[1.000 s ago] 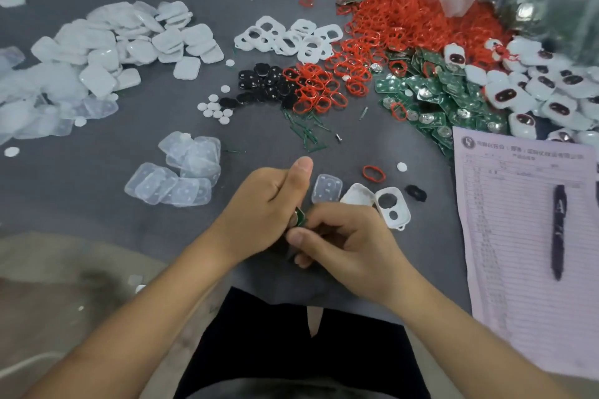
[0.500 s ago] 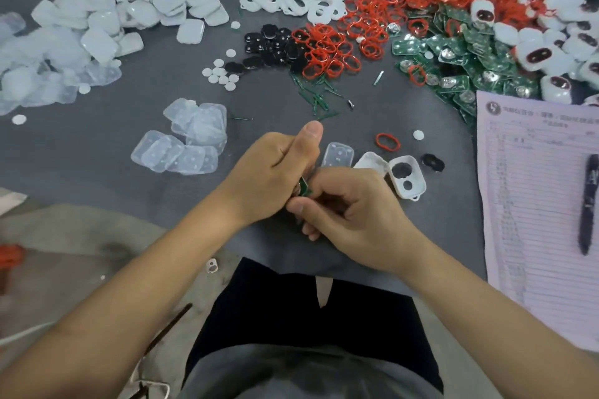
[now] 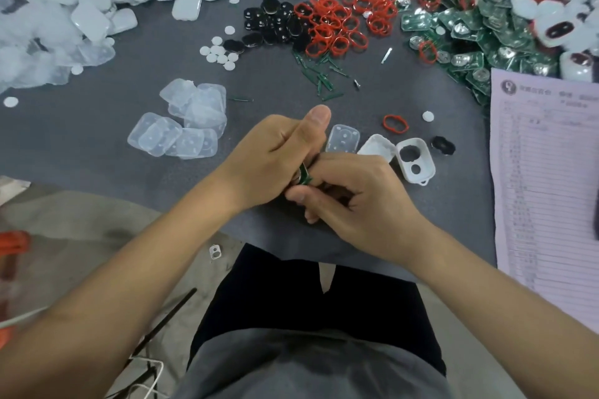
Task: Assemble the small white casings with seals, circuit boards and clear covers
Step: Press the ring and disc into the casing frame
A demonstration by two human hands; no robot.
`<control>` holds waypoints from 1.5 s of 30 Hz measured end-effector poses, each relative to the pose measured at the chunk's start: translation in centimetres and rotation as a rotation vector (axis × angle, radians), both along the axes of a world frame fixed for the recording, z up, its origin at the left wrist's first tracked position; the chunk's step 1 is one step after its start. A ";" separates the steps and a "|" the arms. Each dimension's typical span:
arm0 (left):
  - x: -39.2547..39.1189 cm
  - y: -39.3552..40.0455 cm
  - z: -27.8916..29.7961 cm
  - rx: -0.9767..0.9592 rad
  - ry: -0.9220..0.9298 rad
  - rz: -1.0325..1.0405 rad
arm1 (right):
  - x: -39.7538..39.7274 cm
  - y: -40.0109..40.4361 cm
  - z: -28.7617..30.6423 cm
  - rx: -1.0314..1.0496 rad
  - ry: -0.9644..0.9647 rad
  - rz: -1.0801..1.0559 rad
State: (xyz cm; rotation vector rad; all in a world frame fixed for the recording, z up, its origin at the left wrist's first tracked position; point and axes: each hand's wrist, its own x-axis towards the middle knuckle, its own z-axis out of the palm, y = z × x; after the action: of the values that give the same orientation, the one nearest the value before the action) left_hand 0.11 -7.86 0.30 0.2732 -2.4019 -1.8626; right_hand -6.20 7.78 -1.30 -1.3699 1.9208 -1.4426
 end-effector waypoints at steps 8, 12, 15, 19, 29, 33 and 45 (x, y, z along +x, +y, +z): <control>-0.3 -0.3 -0.7 0.366 0.037 0.267 | 0.1 0.0 1.7 -0.010 0.046 -0.126; -0.5 -0.6 -1.0 0.496 0.063 0.445 | -2.5 -0.9 3.7 0.131 0.185 -0.271; -0.4 -0.4 -1.3 0.434 0.149 0.395 | -5.6 -2.4 4.3 0.367 0.359 -0.386; -0.1 -0.2 -1.5 0.418 0.190 0.368 | -8.6 -4.5 4.0 0.558 0.541 -0.426; -0.2 0.1 -0.3 0.729 0.105 0.318 | -4.1 -1.7 3.2 0.116 0.150 -0.432; 1.7 2.8 0.6 0.543 0.054 0.269 | 0.6 0.6 3.1 -0.035 -0.062 -0.543; 2.2 7.5 -0.7 -0.397 0.190 0.205 | 1.2 9.8 1.5 0.025 -0.212 -0.785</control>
State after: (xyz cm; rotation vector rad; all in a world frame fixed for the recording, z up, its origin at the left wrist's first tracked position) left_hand 2.33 -0.40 -0.38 0.2816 -2.4350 -1.2351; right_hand -4.97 17.62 0.24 -0.3992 2.4316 -1.7750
